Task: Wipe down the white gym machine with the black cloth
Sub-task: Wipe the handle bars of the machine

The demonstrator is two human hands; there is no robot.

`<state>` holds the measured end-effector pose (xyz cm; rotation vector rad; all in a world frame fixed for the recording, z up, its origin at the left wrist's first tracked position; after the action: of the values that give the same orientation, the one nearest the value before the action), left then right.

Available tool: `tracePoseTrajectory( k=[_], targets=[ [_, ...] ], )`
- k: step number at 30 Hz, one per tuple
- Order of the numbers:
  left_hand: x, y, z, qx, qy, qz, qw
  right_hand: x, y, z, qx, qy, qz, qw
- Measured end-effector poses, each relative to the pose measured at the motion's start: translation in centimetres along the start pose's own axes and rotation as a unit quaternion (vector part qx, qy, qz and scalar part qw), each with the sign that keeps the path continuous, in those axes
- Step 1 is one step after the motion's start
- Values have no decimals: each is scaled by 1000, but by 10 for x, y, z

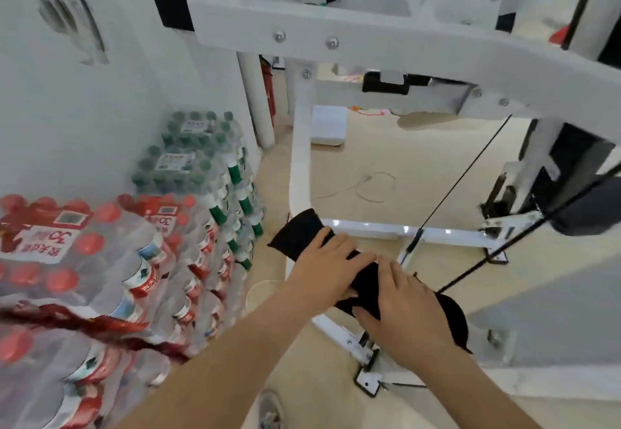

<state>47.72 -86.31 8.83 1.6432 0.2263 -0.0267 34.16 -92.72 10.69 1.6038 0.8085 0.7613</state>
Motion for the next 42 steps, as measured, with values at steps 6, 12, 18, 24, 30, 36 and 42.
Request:
tracePoseTrajectory(
  k=[6, 12, 18, 24, 30, 36, 42],
  targets=[
    [90, -2, 3, -108, -96, -8, 990, 41, -4, 71, -5, 0, -17, 1000],
    [169, 7, 3, -126, 95, -496, 854, 108, -5, 151, -27, -89, 9, 996],
    [174, 22, 50, -92, 232, -648, 720, 117, 0, 246, 22, -160, 76, 984],
    [217, 39, 102, -51, 271, -682, 678, 109, 9, 307, -2, -163, 157, 974],
    [259, 47, 157, -76, 295, -657, 690, 98, 12, 374, -17, -151, 197, 968],
    [301, 59, 211, -79, 322, -634, 698, 86, 24, 441, -5, -154, 255, 955],
    [324, 72, 246, -123, 337, -621, 696, 78, 25, 500, -4, -115, 229, 967]
  ],
)
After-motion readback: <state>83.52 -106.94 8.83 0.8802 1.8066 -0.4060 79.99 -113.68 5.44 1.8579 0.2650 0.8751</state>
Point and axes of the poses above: each hand's wrist, its own z-axis towards the middle knuckle, its own y-axis out of the back of the hand, x = y × z, the point moved 2 cm from there along z, towards the middle knuckle, and after that the axes turned 5 degrees about -z, right-handed, at the moved point
